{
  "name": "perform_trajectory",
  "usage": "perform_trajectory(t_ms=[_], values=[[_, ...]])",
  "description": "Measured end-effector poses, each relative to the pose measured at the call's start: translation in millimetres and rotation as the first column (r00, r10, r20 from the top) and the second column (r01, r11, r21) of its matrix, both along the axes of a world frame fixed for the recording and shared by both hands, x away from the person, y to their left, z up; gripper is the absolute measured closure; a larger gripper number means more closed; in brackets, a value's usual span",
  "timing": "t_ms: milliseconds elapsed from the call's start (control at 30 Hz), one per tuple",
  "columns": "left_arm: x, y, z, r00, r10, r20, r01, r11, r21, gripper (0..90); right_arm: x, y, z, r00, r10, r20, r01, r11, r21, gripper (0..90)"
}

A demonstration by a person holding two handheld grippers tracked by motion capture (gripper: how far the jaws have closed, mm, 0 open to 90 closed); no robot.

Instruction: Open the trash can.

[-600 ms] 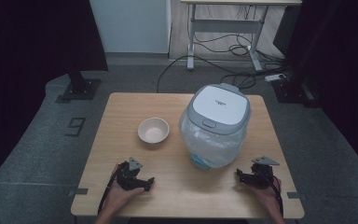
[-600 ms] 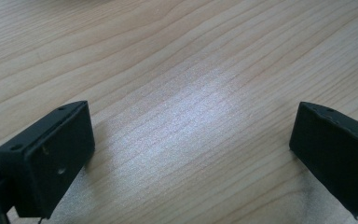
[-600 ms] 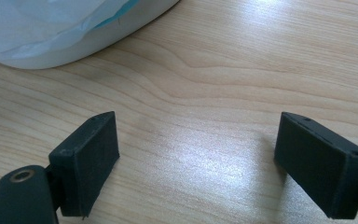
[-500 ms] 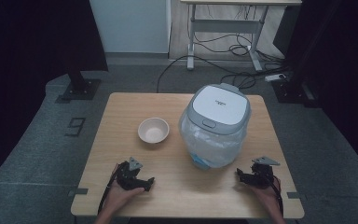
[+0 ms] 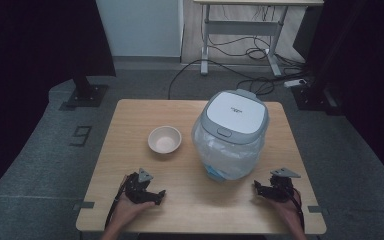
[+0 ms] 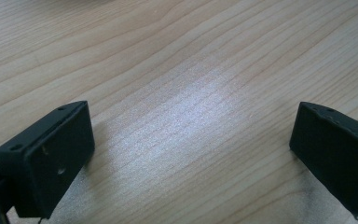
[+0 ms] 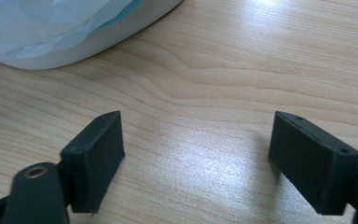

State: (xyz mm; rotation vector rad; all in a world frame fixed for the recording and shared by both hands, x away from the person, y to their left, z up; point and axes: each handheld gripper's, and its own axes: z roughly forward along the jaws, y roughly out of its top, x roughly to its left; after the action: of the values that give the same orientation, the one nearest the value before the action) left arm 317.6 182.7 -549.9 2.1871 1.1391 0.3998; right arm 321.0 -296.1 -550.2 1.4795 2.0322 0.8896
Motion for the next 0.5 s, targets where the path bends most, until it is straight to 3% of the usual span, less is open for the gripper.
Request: perform_trajectory(t_ms=[167,500], values=[[0.8,0.5,0.0,1.0000,-0.001,0.000,0.001,1.0000,-0.001,0.0,-5.2,0.6,8.9,0.9990,-0.002,0.045,0.001,1.000,0.030,26.0],[1.7,0.9,-0.1,1.0000,-0.005,0.001,0.005,1.0000,-0.001,0.0,-26.6,8.0,27.3,0.9894,0.071,0.127,-0.079,0.995,0.058,46.2]])
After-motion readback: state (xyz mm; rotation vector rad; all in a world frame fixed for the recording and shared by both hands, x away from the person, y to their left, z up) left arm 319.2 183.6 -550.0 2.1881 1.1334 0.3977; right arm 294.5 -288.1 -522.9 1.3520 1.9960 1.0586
